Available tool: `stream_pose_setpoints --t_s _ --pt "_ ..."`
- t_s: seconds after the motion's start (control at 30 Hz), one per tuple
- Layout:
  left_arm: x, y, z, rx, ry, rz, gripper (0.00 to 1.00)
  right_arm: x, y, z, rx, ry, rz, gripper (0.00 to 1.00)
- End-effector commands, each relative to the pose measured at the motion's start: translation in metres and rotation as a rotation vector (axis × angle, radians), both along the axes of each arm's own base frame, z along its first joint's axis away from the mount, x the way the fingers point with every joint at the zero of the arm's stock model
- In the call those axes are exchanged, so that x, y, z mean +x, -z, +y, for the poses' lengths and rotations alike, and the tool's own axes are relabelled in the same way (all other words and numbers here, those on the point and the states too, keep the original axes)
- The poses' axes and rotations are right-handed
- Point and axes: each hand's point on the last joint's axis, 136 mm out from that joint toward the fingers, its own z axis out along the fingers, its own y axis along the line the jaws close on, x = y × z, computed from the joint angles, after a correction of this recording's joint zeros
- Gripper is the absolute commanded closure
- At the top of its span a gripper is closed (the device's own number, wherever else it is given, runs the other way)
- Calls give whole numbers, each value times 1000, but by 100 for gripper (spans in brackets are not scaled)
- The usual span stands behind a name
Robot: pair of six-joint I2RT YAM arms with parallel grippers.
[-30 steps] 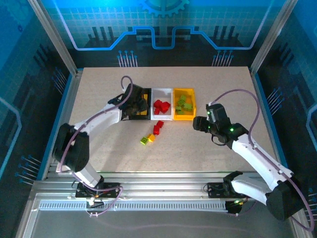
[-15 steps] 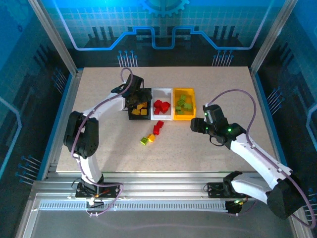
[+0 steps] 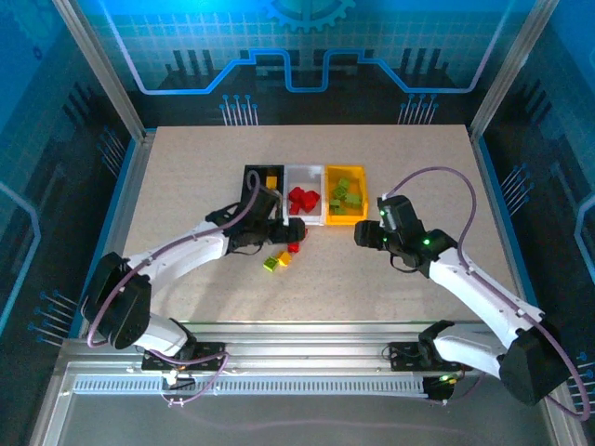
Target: Sort the legos into containers by color
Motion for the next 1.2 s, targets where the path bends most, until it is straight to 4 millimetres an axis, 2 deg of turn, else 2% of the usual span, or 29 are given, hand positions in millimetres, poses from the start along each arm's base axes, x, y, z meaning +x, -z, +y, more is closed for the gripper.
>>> stream_pose_setpoints --t_s 0.0,0.1,0.33,0.53,0.73,0.9,1.17 --pt "-15 17 -12 83 155 2 4 1 4 6 22 4 -1 30" --pt "-13 32 -10 198 174 -12 8 1 2 7 25 2 -3 30" --pt "-10 55 -6 411 210 -45 18 -1 -2 1 -1 11 -15 30" --pt "-14 71 2 441 180 -20 30 -1 -3 0 -3 12 -20 30" --pt "-18 85 2 472 190 -9 31 -1 -6 -1 0 16 -29 30" --pt "-21 97 5 505 194 2 39 -2 -6 -3 -6 19 -28 30" --pt "-26 113 8 566 198 4 59 -2 -8 -4 -6 26 -34 30"
